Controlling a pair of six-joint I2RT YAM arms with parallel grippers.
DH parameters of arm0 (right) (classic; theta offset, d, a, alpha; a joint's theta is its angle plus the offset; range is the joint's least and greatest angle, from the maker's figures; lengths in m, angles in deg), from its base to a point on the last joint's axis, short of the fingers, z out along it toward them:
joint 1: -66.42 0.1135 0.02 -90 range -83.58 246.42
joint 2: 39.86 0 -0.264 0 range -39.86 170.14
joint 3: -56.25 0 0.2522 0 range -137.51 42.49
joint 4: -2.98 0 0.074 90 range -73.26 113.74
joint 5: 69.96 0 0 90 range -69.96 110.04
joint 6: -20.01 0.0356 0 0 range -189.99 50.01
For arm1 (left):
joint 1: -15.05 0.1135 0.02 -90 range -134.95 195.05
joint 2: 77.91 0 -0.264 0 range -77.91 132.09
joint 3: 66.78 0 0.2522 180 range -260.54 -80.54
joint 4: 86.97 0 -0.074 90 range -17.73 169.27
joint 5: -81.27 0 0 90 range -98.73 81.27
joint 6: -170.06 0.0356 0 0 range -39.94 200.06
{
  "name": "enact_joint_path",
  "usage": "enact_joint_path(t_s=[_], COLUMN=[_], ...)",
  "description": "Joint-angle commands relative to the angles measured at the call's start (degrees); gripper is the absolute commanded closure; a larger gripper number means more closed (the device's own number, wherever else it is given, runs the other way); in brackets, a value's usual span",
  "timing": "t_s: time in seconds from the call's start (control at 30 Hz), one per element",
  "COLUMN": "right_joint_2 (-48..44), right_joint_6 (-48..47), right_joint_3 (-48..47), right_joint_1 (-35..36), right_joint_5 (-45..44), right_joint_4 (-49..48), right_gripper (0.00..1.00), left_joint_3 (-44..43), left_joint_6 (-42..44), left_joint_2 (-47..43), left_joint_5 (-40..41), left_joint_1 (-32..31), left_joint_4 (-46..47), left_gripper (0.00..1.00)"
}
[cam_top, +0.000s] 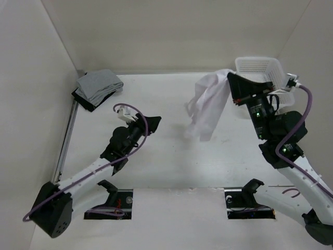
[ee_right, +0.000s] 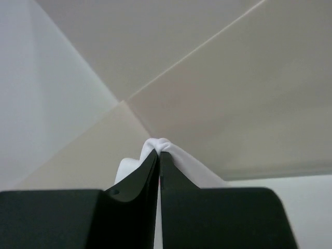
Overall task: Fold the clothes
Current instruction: Move the tank top to the center of the board
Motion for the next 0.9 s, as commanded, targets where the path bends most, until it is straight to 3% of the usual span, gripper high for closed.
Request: enact_joint_path(t_s=[0.0,0.1,0.2,0.27,0.37,0.43,0.47,0.53,0.57,0.63,0.77,0.87], right_joint_2=[1.08,7.04,20.53,33.98,45.0,46.17,45.3,41.19,38.81,33.8,29.74,29.12], right_joint_6=[1.0,5.74,11.01,13.22,12.44,11.74,10.6,8.84,8.05,7.25,9.27,10.94], right_joint_3=[7.14,13.38,16.12,11.67,2.89,0.4,0.22,4.14,6.96,13.72,24.02,29.2], right_joint_1=[7.62,6.41,1.15,-2.46,-4.14,-4.32,-4.23,-3.97,-3.97,-3.97,-3.97,-3.97], right_joint_5=[-1.9,1.34,12.12,18.47,20.52,20.08,18.25,13.35,11.14,6.91,4.17,4.08], right_joint_4=[2.36,-0.88,-9.03,-11.79,-9.61,-6.53,-4.95,-4.5,-4.5,-3.89,-3.27,-3.09], right_gripper=[0.94,0.92,0.86,0.87,0.85,0.77,0.64,0.5,0.48,0.51,0.82,0.84], left_joint_3=[3.64,5.4,7.07,7.34,6.29,5.5,4.71,3.39,2.6,-0.55,-8.81,-15.14], left_joint_6=[-2.36,-3.33,-3.25,-3.16,-2.37,-1.85,-1.06,-0.44,0.0,2.01,5.35,6.59], left_joint_2=[-11.43,-15.31,-14.98,-12.26,-8.48,-7.24,-6.02,-3.91,-2.68,2.58,13.39,20.69], left_joint_5=[3.15,2.98,2.28,1.66,1.57,1.66,2.1,2.54,2.89,4.82,6.75,8.42], left_joint_1=[6.38,10.51,13.33,13.87,12.56,11.76,10.72,8.78,7.55,3.34,-2.99,-5.55], left_joint_4=[-10.54,-14.6,-15.49,-15.4,-14.79,-14.7,-14.7,-14.61,-14.44,-13.47,-12.94,-14.34], left_gripper=[0.56,0.56,0.56,0.56,0.56,0.56,0.56,0.56,0.56,0.57,0.59,0.6])
